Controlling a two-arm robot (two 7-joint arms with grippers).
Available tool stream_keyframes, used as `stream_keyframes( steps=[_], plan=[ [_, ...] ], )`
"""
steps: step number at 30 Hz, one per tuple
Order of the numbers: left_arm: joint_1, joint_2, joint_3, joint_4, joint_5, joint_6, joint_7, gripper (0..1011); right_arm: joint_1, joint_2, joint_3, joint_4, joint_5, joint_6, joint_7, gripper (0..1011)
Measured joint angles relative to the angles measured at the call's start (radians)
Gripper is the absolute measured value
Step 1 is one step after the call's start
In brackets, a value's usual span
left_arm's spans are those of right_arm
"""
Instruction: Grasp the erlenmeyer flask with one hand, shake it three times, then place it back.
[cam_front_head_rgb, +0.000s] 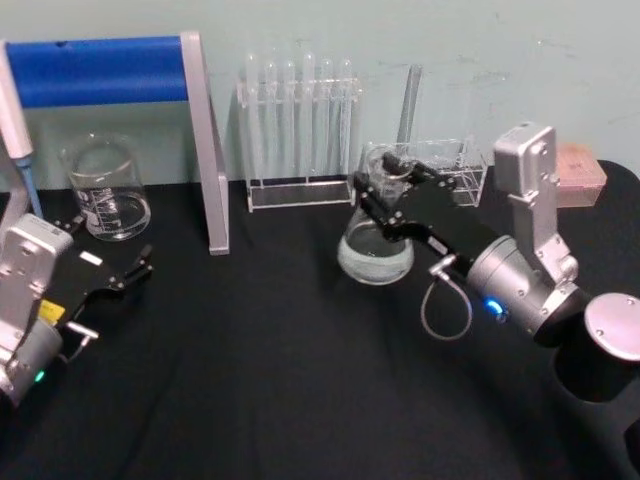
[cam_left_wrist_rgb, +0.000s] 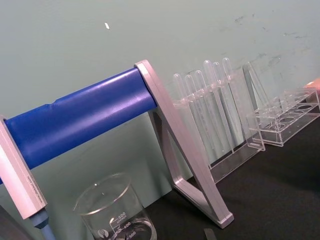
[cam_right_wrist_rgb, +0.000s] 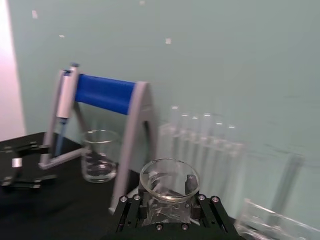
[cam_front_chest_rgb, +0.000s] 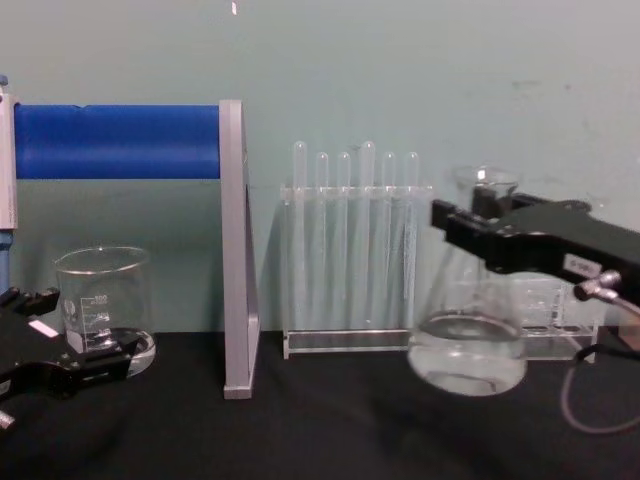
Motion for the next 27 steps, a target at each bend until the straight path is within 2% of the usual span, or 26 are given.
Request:
stream_keyframes(
  steps=[9,14,22,27],
  plan=[
    [0.0,0.0,0.0,0.0,0.0,0.0,0.0,1001,-0.005,-0.001,0.073,0.016,-0.026,-0.004,-0.039,456],
    [0.0,0.0,0.0,0.0,0.0,0.0,0.0,1001,-0.007,-0.005,0.095,0.02,-0.037,-0.004,-0.047,456],
    [0.0,0.0,0.0,0.0,0.0,0.0,0.0,1001,-0.009,-0.019,0.108,0.022,-0.047,0.0,-0.04,456],
    [0.0,0.0,0.0,0.0,0.0,0.0,0.0,1001,-0.013,-0.031,0.094,0.014,-0.045,0.005,-0.017,456]
  ],
)
